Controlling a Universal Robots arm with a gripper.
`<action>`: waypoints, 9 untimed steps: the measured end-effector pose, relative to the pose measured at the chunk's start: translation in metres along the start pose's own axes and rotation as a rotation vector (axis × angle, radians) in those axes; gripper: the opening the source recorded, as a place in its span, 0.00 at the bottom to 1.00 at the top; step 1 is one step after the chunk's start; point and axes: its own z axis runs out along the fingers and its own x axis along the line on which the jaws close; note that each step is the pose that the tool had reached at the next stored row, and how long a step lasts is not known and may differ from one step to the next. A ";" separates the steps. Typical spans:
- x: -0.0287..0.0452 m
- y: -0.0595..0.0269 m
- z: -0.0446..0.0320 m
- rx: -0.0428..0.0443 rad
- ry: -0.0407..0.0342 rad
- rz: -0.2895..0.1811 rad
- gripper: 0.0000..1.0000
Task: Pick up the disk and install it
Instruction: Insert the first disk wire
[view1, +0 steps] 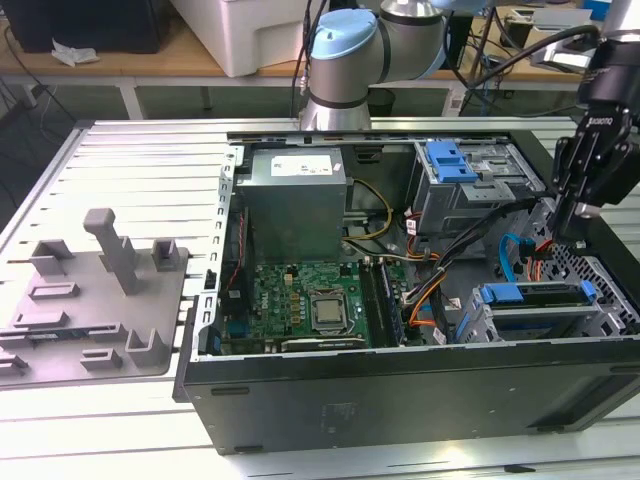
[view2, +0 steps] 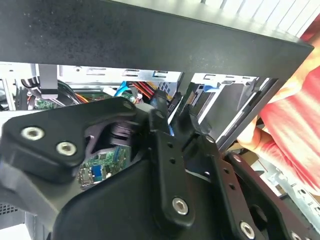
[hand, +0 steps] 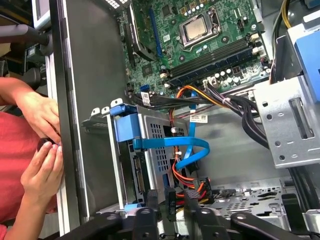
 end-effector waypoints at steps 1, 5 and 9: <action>0.0001 0.0005 0.0002 0.0001 0.0006 0.000 0.27; 0.0001 0.0009 0.0002 0.0013 0.0063 0.002 0.17; -0.0020 0.0032 -0.0007 0.0019 0.0090 0.002 0.17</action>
